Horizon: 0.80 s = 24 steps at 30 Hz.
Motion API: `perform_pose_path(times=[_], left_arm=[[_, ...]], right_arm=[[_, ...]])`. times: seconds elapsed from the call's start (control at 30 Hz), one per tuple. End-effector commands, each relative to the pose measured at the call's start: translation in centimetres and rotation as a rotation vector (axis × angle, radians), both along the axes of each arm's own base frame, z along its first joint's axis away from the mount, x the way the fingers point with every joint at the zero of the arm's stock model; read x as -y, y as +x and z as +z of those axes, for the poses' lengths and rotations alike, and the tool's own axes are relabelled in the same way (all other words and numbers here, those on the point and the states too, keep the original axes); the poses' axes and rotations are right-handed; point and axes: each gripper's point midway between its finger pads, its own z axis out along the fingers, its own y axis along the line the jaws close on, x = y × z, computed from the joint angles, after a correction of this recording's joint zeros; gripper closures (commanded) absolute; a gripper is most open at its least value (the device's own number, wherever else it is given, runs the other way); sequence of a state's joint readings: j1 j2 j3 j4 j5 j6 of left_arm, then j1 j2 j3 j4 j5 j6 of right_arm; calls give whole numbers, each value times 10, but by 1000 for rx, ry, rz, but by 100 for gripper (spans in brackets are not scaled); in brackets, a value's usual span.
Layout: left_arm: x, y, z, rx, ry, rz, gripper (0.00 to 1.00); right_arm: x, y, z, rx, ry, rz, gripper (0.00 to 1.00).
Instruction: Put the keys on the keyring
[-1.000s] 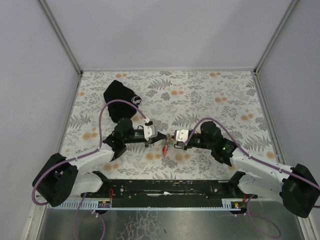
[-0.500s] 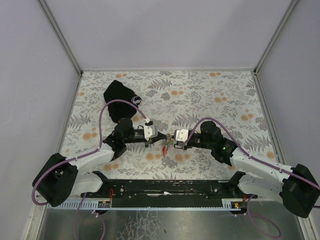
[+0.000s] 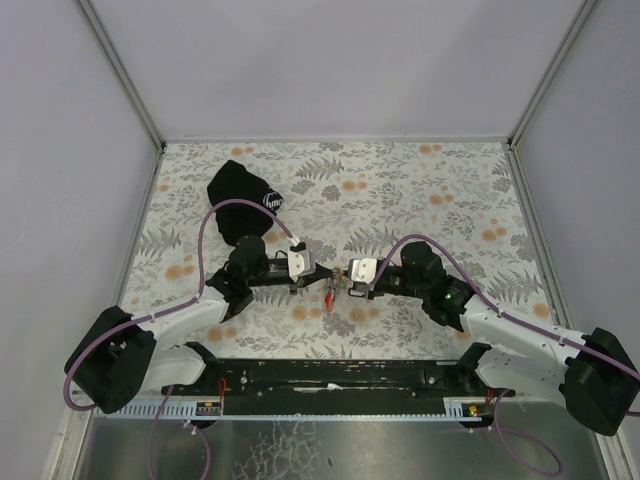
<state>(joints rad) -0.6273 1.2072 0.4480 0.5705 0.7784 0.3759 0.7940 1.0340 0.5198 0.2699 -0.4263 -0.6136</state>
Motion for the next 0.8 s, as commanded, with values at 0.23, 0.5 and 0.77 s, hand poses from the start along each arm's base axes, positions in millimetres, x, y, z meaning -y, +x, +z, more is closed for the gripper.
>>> perform_pose_path(times=[0.23,0.5,0.77], left_arm=[[2,6,8,26,-3,7,100],[3,6,8,26,-3,6,100],[3,6,7,23,-2,4,100]], right_arm=[[-6,8,31,70,50,-17,100],[-7,5,32,68,55,2,100],[-10,2,32,64,58,25,100]])
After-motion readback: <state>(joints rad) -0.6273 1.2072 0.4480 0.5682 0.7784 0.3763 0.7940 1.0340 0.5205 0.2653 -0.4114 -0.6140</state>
